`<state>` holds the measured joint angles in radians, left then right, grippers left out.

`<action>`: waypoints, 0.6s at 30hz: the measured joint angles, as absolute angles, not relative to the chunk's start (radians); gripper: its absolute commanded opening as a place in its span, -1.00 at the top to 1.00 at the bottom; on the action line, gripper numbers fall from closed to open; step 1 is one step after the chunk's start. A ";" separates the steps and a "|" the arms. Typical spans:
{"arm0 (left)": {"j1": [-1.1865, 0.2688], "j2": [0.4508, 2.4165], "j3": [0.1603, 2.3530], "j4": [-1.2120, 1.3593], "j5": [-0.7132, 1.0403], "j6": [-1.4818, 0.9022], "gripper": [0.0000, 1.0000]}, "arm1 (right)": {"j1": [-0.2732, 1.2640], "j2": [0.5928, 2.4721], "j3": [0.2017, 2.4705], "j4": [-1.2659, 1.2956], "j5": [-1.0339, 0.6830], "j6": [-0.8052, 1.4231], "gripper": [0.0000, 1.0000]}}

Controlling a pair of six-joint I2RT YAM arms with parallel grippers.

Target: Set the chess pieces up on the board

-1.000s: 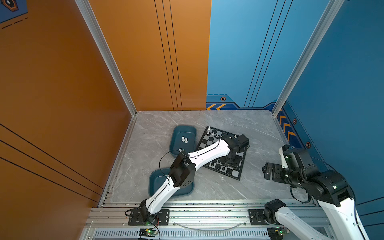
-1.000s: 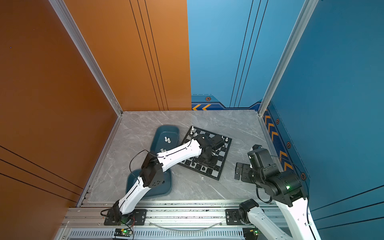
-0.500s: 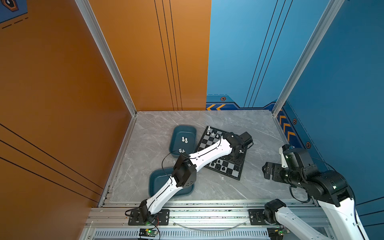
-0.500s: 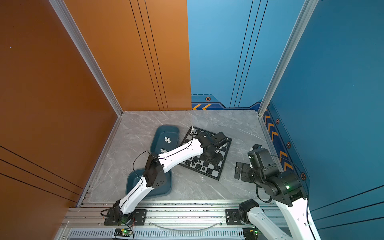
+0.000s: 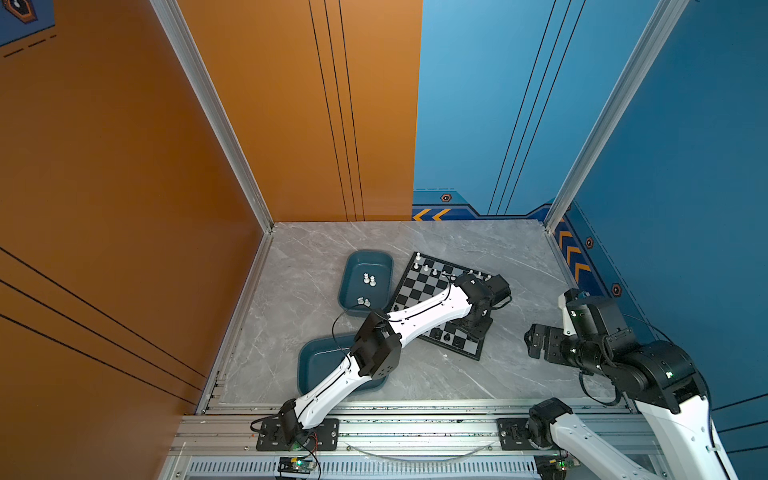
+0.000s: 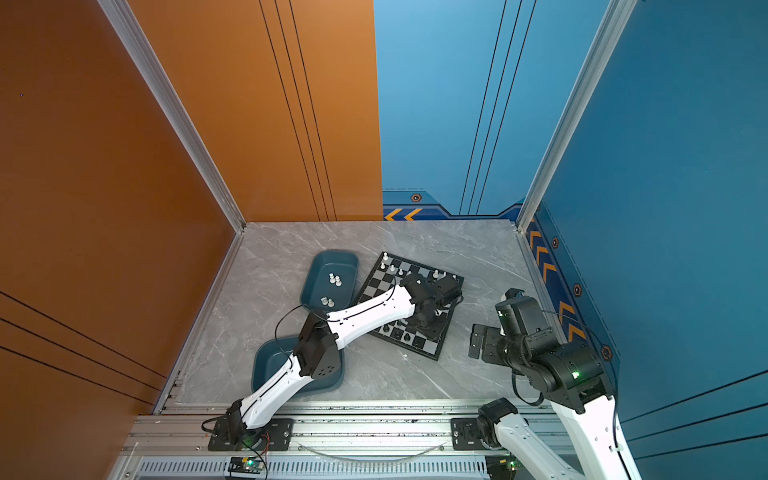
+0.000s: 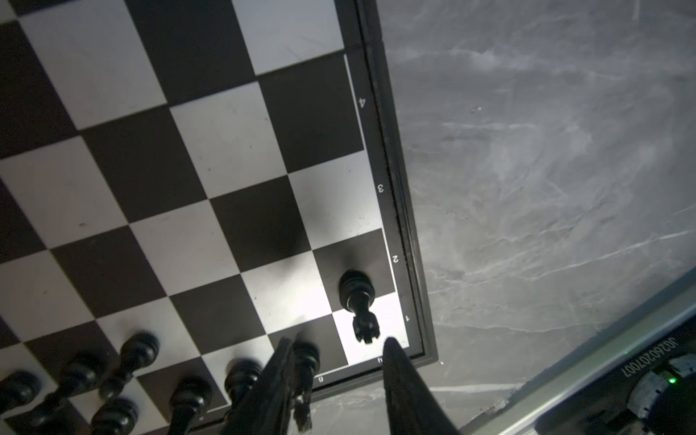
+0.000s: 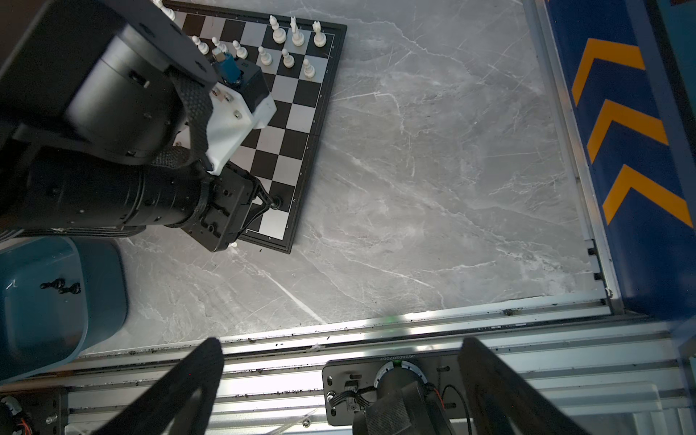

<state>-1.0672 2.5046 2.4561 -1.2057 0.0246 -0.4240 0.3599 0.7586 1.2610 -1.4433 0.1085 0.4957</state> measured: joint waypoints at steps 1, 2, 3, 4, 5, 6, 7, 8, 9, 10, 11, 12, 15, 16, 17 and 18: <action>-1.067 2.508 2.462 -1.206 0.024 -0.421 0.20 | 0.360 0.759 1.261 -1.443 0.109 0.496 -1.00; -1.067 2.512 2.467 -1.205 0.022 -0.418 0.21 | 0.360 0.759 1.261 -1.443 0.109 0.496 -1.00; -1.068 2.518 2.472 -1.205 0.022 -0.414 0.22 | 0.360 0.759 1.261 -1.443 0.109 0.496 -1.00; -1.068 2.526 2.476 -1.206 0.022 -0.411 0.23 | 0.360 0.759 1.261 -1.443 0.109 0.497 -1.00; -1.068 2.532 2.480 -1.205 0.021 -0.410 0.24 | 0.360 0.759 1.261 -1.443 0.109 0.498 -1.00; -1.068 2.540 2.482 -1.205 0.020 -0.408 0.25 | 0.360 0.759 1.261 -1.443 0.109 0.498 -1.00; -1.068 2.547 2.482 -1.205 0.019 -0.407 0.25 | 0.360 0.759 1.261 -1.443 0.109 0.498 -1.00; -1.068 2.552 2.482 -1.205 0.019 -0.407 0.26 | 0.360 0.759 1.261 -1.443 0.109 0.498 -1.00; -1.068 2.559 2.482 -1.205 0.018 -0.407 0.27 | 0.360 0.759 1.261 -1.443 0.109 0.498 -1.00; -1.068 2.563 2.482 -1.205 0.018 -0.407 0.29 | 0.360 0.759 1.261 -1.443 0.109 0.498 -1.00; -1.068 2.566 2.482 -1.205 0.018 -0.407 0.30 | 0.360 0.759 1.261 -1.443 0.109 0.498 -1.00; -1.068 2.568 2.482 -1.205 0.018 -0.407 0.30 | 0.360 0.759 1.261 -1.443 0.109 0.498 -1.00; -1.068 2.569 2.484 -1.205 0.018 -0.407 0.31 | 0.360 0.759 1.261 -1.443 0.109 0.498 -1.00; -1.068 2.569 2.485 -1.205 0.018 -0.407 0.31 | 0.360 0.759 1.261 -1.443 0.109 0.498 -1.00; -1.068 2.569 2.485 -1.205 0.018 -0.407 0.31 | 0.360 0.759 1.261 -1.444 0.109 0.498 -1.00; -1.068 2.569 2.486 -1.205 0.018 -0.407 0.31 | 0.360 0.759 1.261 -1.443 0.109 0.498 -1.00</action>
